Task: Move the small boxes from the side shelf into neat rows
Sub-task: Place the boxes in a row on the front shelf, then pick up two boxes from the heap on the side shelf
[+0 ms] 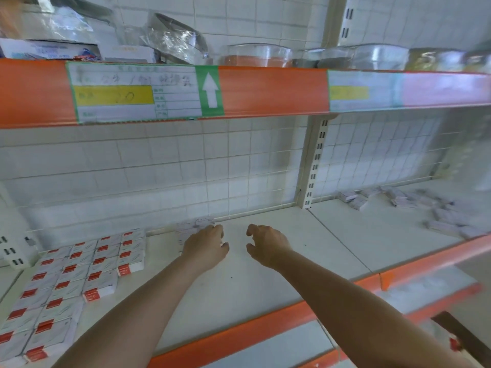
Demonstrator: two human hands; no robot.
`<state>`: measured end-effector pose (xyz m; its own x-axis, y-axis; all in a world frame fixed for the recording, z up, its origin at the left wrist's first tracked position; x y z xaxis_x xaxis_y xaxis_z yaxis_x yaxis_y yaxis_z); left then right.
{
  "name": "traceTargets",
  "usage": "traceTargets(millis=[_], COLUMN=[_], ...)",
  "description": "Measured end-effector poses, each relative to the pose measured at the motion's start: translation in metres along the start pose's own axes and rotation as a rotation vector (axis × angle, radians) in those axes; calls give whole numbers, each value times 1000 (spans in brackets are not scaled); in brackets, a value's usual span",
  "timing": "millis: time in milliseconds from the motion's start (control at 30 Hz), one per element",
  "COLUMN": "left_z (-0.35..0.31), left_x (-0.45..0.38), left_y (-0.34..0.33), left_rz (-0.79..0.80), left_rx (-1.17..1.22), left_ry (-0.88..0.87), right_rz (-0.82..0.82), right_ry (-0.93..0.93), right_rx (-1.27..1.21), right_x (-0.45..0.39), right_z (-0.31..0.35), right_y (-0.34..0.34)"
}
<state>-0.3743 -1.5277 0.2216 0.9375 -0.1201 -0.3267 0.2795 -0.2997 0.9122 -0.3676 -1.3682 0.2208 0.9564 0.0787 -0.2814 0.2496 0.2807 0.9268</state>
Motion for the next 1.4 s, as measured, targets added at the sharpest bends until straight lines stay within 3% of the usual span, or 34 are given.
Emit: traceTargets(millis=[233,567,1400], left_z=[-54,-128,-389], left_x=[-2,-2,-6], left_y=[-16,-34,-99], left_rz=[114,249,266], left_rx=[53,74,82], left_ry=[-157,-251,-300], right_rz=[19,53,64], right_ry=[-105,-177,-166], right_rx=[58,92,95], right_x=[31,69,112], right_z=[-46,-114,-348], right_y=[26,57,145])
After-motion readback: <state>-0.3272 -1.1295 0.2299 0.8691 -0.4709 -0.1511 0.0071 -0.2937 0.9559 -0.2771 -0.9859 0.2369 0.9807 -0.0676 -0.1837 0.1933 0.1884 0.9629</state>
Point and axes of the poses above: each hand's wrist, its own x-axis away from the middle knuckle, its own y-axis out of the back of the hand, z = x × y, the point moved 2 cm from there along -x, towards the middle knuckle, and after that the axes turned 14 degrees about -z, right-handed, at the moved point
